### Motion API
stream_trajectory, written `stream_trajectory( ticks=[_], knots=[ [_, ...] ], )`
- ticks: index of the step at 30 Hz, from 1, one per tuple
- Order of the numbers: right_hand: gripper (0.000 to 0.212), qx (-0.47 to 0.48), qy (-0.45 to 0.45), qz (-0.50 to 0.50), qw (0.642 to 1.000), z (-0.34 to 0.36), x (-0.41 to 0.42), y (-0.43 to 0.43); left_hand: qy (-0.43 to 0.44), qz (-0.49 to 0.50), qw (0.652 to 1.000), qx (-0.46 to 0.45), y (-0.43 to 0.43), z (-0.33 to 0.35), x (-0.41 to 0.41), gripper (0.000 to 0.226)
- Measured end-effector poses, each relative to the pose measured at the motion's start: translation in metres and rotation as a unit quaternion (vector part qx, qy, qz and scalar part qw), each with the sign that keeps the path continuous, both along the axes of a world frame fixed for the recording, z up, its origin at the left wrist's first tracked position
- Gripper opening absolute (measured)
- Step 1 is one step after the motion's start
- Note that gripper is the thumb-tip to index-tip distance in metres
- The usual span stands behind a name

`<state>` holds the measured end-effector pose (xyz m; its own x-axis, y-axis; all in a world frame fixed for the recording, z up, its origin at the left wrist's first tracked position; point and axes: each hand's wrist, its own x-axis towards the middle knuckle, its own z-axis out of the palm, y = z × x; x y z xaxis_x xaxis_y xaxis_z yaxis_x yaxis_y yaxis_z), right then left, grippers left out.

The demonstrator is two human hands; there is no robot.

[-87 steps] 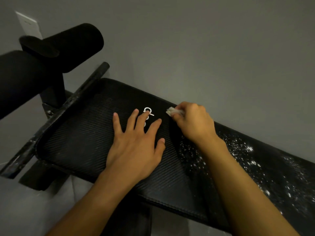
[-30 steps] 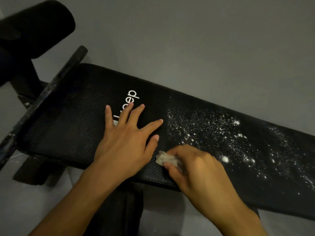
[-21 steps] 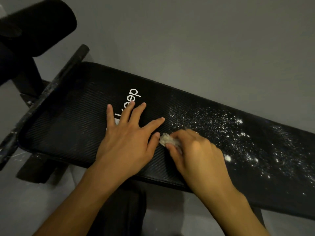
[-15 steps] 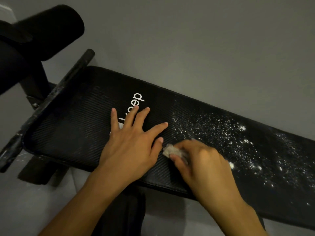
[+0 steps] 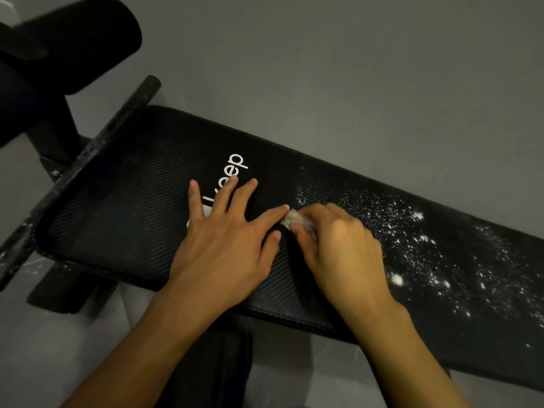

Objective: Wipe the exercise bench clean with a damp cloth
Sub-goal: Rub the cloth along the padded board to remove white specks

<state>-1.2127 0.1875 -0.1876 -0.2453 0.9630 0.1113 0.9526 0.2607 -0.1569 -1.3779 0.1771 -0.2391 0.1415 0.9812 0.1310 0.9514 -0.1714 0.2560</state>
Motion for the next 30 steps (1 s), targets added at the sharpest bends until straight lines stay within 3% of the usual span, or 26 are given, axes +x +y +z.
stream_trajectory(
  ticks=[6, 12, 18, 25, 30],
  knots=[
    [0.022, -0.052, 0.007, 0.025, 0.998, 0.007, 0.009, -0.013, -0.009, 0.0, 1.0, -0.003, 0.0, 0.002, -0.002, 0.058],
    [0.025, -0.008, 0.001, -0.012, 1.0, 0.0, -0.003, 0.023, -0.007, 0.001, 1.0, -0.004, 0.002, 0.003, -0.002, 0.061],
    [0.022, -0.052, 0.024, 0.019, 0.998, 0.003, 0.012, -0.007, -0.005, 0.001, 1.0, -0.005, 0.003, 0.001, -0.002, 0.062],
    [0.026, -0.016, -0.025, -0.001, 1.0, 0.005, -0.004, 0.044, 0.008, 0.004, 1.0, -0.005, 0.003, 0.001, -0.001, 0.064],
    [0.019, -0.018, -0.005, 0.04, 0.999, 0.003, 0.004, 0.014, 0.006, 0.007, 1.0, 0.005, 0.003, -0.001, 0.0, 0.063]
  ],
)
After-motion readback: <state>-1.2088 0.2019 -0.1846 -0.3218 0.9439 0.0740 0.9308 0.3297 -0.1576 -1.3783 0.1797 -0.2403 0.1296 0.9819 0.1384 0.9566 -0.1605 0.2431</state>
